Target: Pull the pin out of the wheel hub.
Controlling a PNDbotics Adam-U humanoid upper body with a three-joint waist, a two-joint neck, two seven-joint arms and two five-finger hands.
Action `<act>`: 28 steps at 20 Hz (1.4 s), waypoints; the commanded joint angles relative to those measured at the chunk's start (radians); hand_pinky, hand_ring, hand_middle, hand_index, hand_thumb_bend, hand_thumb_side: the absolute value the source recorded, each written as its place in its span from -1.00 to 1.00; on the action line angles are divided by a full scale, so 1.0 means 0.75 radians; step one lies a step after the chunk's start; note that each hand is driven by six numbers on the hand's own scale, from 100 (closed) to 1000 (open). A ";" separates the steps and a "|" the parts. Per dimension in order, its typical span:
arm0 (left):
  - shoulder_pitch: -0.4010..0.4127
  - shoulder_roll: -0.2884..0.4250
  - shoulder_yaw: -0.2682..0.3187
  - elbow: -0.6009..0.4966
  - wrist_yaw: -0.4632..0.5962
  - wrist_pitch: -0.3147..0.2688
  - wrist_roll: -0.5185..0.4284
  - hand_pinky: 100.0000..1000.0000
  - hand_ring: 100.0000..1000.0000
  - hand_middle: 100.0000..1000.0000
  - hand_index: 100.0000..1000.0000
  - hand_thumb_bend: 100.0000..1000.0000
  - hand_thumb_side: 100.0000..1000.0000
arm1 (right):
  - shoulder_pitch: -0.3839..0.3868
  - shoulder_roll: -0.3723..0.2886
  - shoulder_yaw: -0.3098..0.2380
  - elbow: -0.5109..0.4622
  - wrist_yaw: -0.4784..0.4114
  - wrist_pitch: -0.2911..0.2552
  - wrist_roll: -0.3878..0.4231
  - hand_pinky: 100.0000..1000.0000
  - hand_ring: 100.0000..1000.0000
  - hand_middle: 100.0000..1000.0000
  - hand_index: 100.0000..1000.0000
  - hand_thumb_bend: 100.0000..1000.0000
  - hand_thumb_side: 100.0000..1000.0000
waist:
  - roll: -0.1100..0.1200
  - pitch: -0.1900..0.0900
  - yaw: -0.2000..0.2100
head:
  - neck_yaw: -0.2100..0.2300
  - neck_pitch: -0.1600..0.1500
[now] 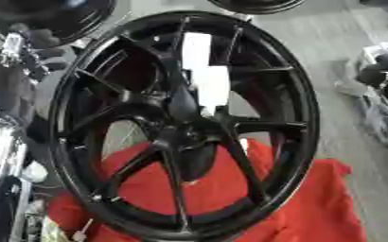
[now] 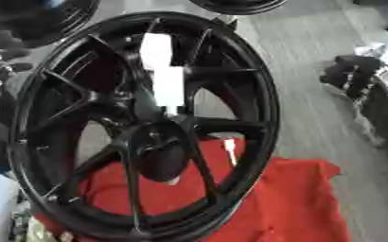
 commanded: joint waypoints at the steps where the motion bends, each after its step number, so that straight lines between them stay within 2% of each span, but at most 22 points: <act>1: -0.017 0.038 0.005 -0.025 -0.004 -0.002 0.000 0.34 0.38 0.24 0.41 -1.00 0.48 | -0.008 -0.028 -0.006 -0.029 0.000 0.000 0.005 0.94 0.47 0.29 0.52 -1.00 0.29 | -0.005 -0.030 -0.001 | -0.004 0.003; 12: -0.018 0.041 0.008 -0.034 0.004 -0.001 0.001 0.34 0.39 0.25 0.41 -1.00 0.48 | -0.044 -0.072 -0.016 -0.040 -0.043 -0.007 -0.001 0.93 0.51 0.34 0.55 -1.00 0.23 | -0.005 -0.031 -0.008 | 0.003 0.010; 20: 0.025 0.074 0.016 -0.031 0.006 -0.001 0.008 0.34 0.39 0.25 0.41 -1.00 0.49 | -0.136 -0.291 0.019 -0.074 -0.206 -0.088 0.020 0.93 0.58 0.44 0.62 -1.00 0.14 | -0.024 -0.054 -0.036 | 0.030 0.041; 24: 0.049 0.092 0.022 -0.028 0.005 -0.003 0.014 0.34 0.39 0.25 0.41 -1.00 0.49 | -0.240 -0.424 0.075 -0.065 -0.271 -0.118 0.037 0.94 0.62 0.48 0.64 -1.00 0.10 | -0.037 -0.069 -0.052 | 0.042 0.059; 28: 0.065 0.110 0.028 -0.026 0.002 -0.005 0.019 0.34 0.39 0.25 0.41 -1.00 0.48 | -0.353 -0.528 0.148 -0.037 -0.287 -0.135 0.059 0.93 0.63 0.49 0.65 -1.00 0.08 | -0.053 -0.083 -0.067 | 0.060 0.070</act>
